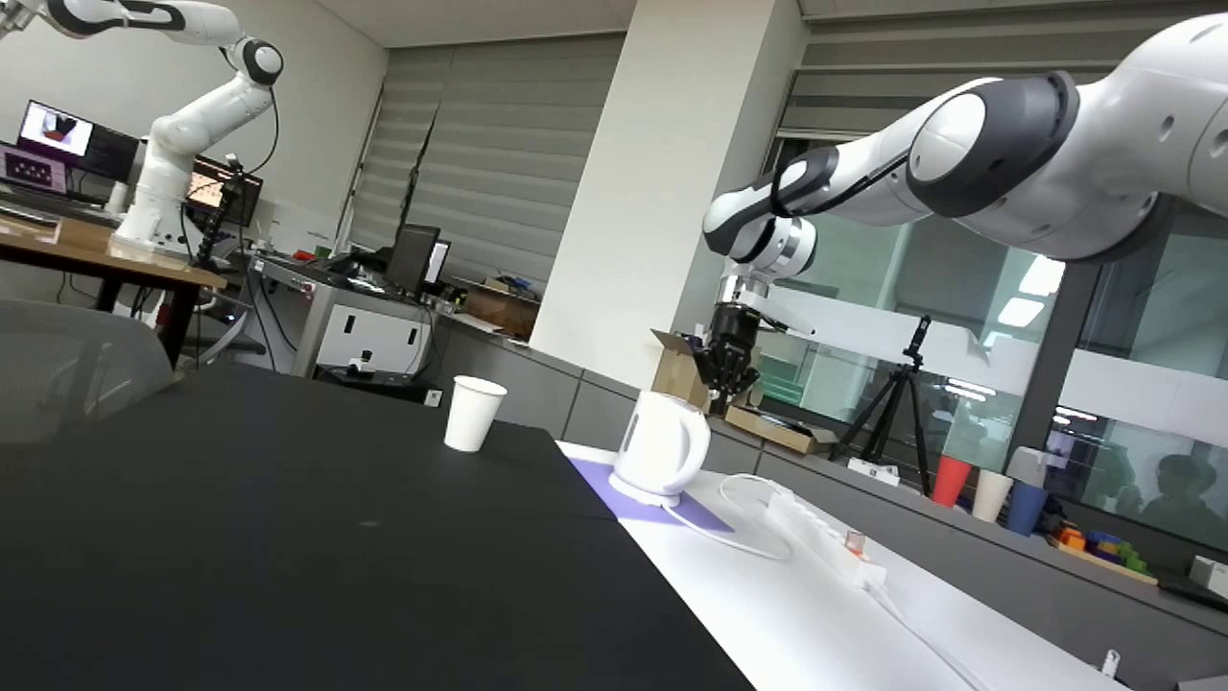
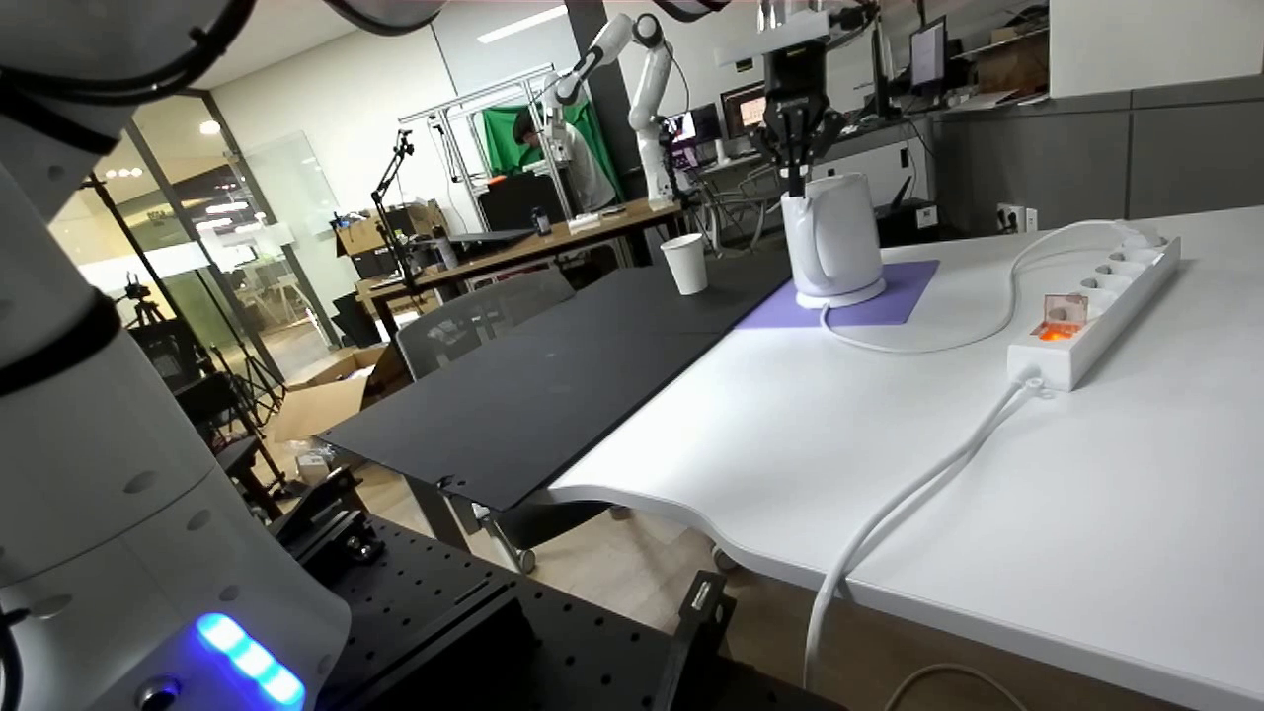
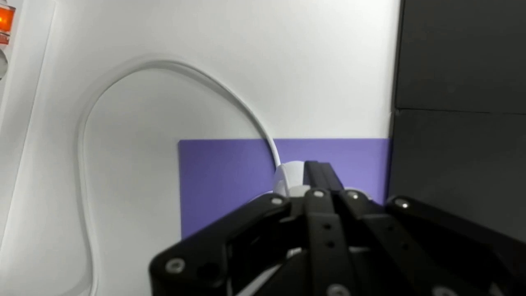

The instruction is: Switch off the electric kettle

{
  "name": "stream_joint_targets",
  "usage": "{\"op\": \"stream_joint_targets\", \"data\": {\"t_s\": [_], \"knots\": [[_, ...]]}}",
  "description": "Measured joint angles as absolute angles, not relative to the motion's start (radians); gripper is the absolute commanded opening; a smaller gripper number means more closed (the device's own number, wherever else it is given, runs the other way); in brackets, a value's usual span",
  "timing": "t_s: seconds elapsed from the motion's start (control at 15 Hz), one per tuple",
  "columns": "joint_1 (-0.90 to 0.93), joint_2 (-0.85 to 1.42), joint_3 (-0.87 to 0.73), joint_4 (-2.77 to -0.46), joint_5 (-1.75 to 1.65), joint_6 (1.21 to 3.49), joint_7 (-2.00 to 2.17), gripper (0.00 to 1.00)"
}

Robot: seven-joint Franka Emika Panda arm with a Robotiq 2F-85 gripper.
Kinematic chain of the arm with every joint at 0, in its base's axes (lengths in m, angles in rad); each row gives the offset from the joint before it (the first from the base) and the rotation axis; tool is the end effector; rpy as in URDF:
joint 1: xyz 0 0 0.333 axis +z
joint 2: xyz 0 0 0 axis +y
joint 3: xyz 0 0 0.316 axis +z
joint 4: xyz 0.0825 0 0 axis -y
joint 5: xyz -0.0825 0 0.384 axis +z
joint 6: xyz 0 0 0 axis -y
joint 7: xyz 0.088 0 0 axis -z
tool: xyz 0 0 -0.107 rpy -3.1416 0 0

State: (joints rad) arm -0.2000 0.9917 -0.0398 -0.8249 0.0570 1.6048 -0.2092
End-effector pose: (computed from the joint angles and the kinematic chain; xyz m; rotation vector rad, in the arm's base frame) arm 0.7481 -0.1637 0.3006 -3.0579 0.0369 0.3090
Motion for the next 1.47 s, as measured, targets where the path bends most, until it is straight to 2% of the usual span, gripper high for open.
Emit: {"op": "stream_joint_targets", "data": {"t_s": [1.47], "knots": [[-0.248,1.056,-0.014,-0.727,0.142,1.588,-0.281,0.0]]}}
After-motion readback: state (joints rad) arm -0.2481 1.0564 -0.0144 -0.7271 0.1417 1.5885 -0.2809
